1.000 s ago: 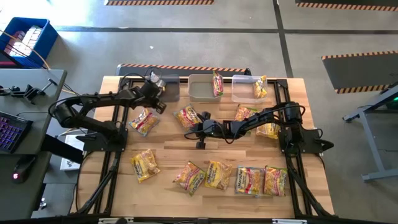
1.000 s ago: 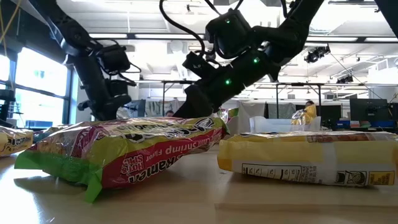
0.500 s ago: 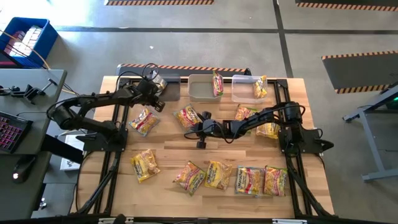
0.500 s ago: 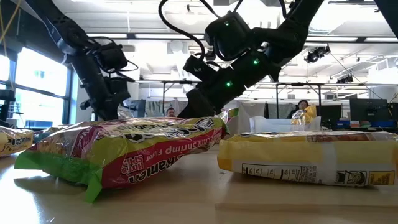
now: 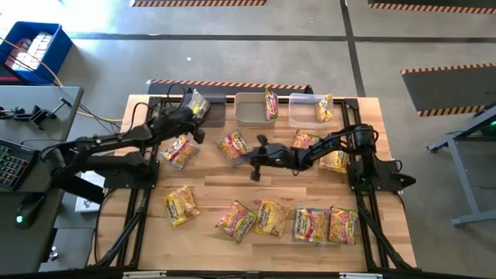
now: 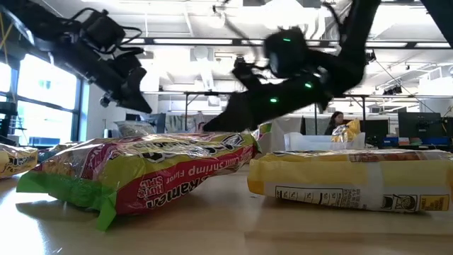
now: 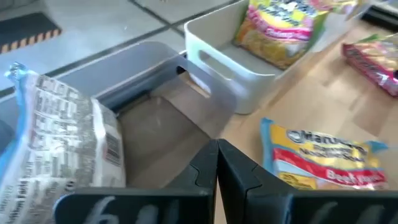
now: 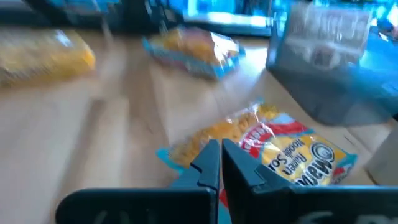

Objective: Sort Maruchan noodles
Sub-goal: Put the left green noodle pack into the gray bin

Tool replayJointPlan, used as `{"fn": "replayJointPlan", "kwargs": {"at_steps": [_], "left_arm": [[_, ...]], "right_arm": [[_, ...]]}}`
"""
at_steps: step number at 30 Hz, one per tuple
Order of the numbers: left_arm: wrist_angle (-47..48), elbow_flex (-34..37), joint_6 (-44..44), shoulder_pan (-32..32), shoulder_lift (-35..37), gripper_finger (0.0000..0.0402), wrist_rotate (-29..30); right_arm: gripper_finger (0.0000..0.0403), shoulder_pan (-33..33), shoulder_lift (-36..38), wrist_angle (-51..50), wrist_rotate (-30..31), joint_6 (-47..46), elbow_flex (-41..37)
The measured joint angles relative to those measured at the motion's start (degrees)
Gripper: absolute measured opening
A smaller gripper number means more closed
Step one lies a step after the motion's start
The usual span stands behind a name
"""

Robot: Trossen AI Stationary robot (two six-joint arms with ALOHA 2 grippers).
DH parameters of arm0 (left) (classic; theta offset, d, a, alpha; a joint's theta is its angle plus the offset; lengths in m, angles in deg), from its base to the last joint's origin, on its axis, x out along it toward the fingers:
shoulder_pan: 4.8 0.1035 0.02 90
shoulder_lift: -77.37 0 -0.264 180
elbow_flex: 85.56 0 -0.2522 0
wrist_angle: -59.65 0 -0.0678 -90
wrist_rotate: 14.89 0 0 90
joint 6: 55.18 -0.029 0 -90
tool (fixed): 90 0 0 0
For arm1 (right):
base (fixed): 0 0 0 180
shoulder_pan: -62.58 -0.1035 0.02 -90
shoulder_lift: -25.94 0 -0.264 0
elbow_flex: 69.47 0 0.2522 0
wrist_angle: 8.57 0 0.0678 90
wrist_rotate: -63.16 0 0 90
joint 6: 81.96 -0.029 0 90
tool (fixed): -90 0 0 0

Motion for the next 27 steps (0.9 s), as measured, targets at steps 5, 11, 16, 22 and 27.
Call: {"fn": "replayJointPlan", "kwargs": {"at_steps": [5, 11, 16, 22, 27], "left_arm": [[-7.93, 5.41, 1.08, -1.9, 0.76, 0.0, -0.7], [-27.89, 12.31, 2.09, -3.15, -2.48, 0.0, -8.58], [-44.9, 14.32, -0.12, -4.09, -6.91, 0.0, -20.83], [-55.1, 12.08, -1.88, -4.36, -11.79, 0.0, -35.15], [-55.23, 9.19, -2.88, -5.54, -16.77, 0.0, -41.94]], "right_arm": [[0.0, 1.38, -0.02, 14.36, -0.75, -3.11, -8.14], [0.0, 1.56, 2.18, 15.72, -0.87, -7.17, -10.72], [0.0, 1.47, 11.55, 0.67, -0.86, -7.18, -11.09], [0.0, 1.27, 26.3, -30.12, -2.02, -12.46, -7.79], [0.0, -1.23, 33.02, -51.81, -2.43, -20.66, -3.29]]}}
